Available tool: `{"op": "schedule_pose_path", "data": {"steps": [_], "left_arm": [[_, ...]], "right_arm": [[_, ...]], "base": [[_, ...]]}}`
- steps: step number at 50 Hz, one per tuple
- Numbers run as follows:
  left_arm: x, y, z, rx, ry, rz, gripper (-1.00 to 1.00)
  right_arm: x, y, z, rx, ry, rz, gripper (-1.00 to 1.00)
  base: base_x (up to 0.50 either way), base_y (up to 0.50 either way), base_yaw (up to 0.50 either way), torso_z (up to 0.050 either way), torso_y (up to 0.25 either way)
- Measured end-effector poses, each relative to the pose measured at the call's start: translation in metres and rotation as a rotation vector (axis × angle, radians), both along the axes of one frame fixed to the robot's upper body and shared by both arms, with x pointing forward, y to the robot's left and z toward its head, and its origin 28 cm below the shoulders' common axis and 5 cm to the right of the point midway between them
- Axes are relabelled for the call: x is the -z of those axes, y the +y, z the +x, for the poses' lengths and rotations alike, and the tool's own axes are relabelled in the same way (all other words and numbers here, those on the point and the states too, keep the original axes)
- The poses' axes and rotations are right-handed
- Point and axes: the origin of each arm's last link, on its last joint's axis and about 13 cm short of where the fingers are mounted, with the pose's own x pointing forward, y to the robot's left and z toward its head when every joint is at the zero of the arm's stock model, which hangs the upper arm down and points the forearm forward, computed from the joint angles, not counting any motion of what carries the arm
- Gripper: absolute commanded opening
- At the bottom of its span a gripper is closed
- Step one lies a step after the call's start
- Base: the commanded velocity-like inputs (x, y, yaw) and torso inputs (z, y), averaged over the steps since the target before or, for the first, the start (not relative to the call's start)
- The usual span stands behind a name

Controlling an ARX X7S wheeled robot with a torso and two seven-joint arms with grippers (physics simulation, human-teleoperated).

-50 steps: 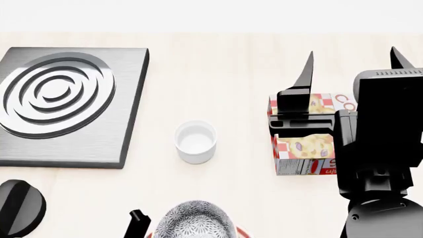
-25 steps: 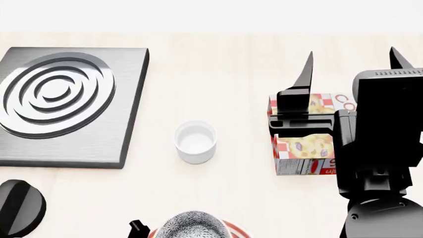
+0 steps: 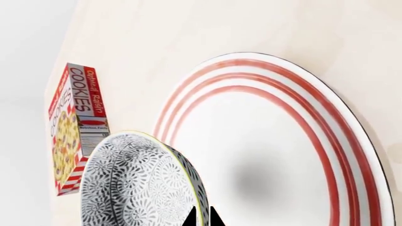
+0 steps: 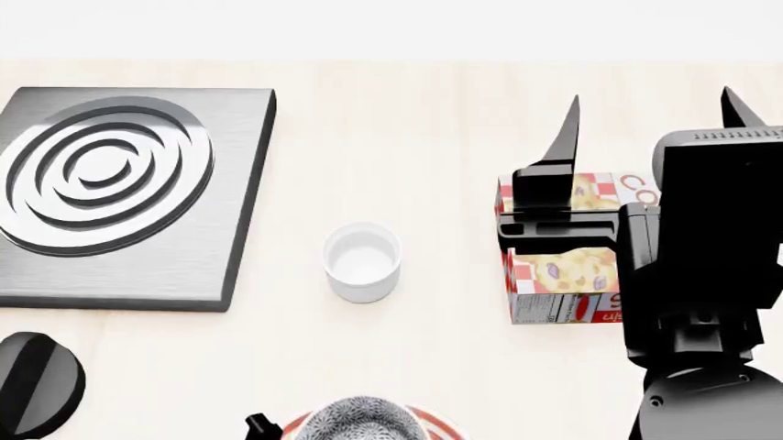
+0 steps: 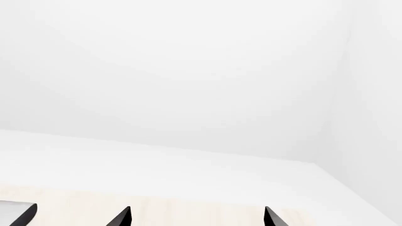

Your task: Pick the akita bowl on the stove and place it on the plate.

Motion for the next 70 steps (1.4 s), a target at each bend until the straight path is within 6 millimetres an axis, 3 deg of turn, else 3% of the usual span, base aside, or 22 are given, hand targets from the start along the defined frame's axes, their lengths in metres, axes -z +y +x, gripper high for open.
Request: {"op": "schedule_pose_path", "data": {"steps": [70], "left_arm": [[0.021, -0.005, -0.006, -0.01, 0.036, -0.028, -1.0]], "right_arm": [[0.0, 0.0, 0.0, 0.0, 0.001, -0.001, 1.0]], "base": [[0.0, 0.0, 0.0, 0.0, 0.0]]}}
